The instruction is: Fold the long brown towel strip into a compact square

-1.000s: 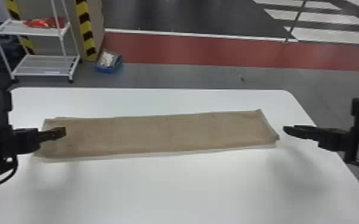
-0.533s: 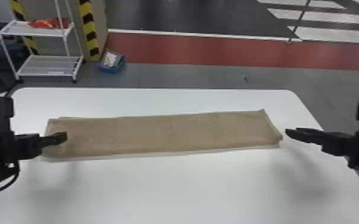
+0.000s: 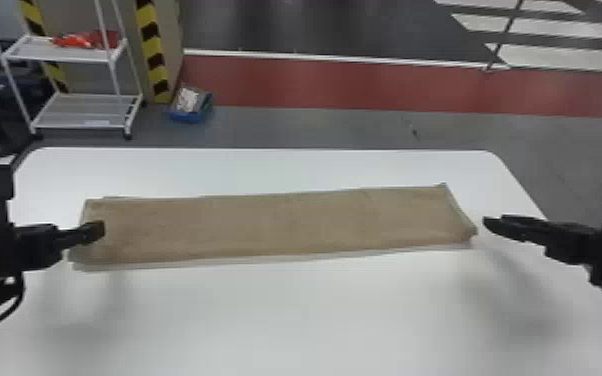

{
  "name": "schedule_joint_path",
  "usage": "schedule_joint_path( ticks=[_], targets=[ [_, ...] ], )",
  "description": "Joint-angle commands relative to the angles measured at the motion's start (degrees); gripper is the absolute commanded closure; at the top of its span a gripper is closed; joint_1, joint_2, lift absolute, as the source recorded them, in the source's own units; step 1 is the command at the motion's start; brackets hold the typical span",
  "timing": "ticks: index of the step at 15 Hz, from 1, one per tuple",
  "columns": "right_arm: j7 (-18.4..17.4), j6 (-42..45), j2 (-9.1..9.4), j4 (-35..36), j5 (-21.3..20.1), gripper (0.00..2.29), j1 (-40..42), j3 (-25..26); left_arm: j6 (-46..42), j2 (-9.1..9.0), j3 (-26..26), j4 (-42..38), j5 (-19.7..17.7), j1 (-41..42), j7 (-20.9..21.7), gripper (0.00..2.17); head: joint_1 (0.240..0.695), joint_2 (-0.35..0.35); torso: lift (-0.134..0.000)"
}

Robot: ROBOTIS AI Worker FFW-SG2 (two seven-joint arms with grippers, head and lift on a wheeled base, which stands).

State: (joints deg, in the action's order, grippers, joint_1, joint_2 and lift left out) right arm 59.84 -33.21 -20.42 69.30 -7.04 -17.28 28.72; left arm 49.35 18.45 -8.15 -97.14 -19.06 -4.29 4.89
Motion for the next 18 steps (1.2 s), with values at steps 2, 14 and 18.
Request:
schedule_joint_path(
  ticks=[2,14,18],
  targets=[
    [0.28,-1.21,0.91,1.54,-0.08,0.47,0.67,-0.24,-0.52,0.27,-0.11,-0.16,0.08,0.77,0.38,0.21,0.695,-0.095,-0.124],
    [1.16,-2.62,1.79,3.65,-1.66,0.86,3.22,-2.52,0.36,0.36,-1.69,-7.54,-1.33,8.60,1.79,0.48,0.695,-0.075,-0.124],
    [1.86,-2.79,1.79,3.74,-1.58,1.33,2.87,-2.70,2.12,0.18,-1.78,-7.72,-1.33,8.42,2.93,1.17,0.695,-0.084,-0.124]
  ],
)
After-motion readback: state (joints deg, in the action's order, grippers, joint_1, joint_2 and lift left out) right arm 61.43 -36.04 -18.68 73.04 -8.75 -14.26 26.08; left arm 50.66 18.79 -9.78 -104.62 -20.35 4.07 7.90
